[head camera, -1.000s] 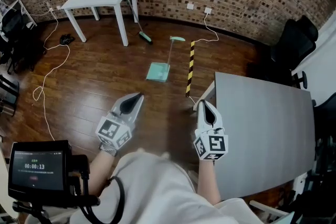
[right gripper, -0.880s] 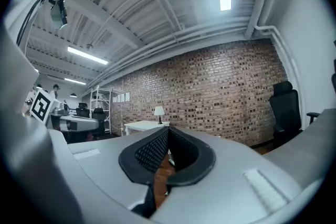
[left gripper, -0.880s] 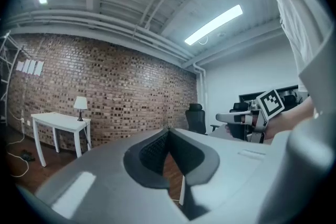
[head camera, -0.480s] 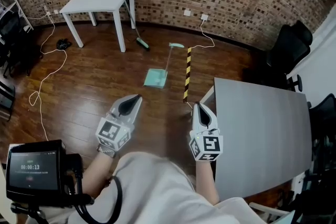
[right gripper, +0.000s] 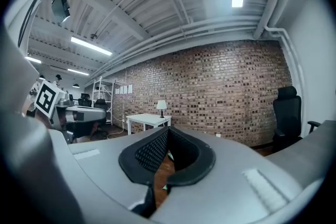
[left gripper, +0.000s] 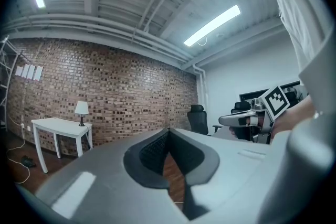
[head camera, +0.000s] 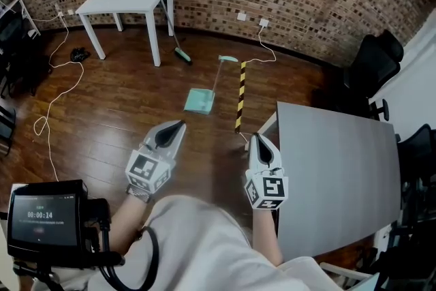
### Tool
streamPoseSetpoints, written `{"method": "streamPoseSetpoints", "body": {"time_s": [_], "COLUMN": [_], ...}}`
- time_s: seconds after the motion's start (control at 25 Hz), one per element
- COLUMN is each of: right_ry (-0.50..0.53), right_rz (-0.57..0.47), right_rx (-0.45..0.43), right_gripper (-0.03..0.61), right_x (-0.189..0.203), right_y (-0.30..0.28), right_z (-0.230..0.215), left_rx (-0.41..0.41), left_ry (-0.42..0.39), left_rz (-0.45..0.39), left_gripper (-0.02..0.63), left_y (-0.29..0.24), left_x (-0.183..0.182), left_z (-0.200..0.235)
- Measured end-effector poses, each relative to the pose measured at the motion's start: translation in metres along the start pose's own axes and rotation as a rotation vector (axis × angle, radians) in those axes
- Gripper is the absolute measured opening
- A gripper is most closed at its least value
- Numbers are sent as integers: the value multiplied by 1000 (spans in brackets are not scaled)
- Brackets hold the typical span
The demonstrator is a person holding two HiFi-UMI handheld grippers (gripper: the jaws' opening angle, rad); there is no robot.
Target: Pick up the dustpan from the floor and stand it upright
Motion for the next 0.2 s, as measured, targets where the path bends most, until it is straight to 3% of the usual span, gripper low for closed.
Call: {"method": "streamPoseSetpoints", "body": {"time_s": [0.2], "right_ry": [1], "right_rz": [1], "right_rx": [13], "right_gripper": [11], "right_x": [2], "right_y": [-1], "right_z": [-3], "left_rx": [14], "left_ry": [0], "left_rz": [-1], "left_gripper": [2], "left_y": [-5], "left_x": [2], "left_z": [0]}}
Point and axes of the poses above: the fingertips, and each gripper's own axes: y backward along the fingers, z to its left, x out of its underside, the point moved 2 cm from there along y, backward along the fingers, and after that the axes turned 8 degrees about -x, right-handed, at the moved point
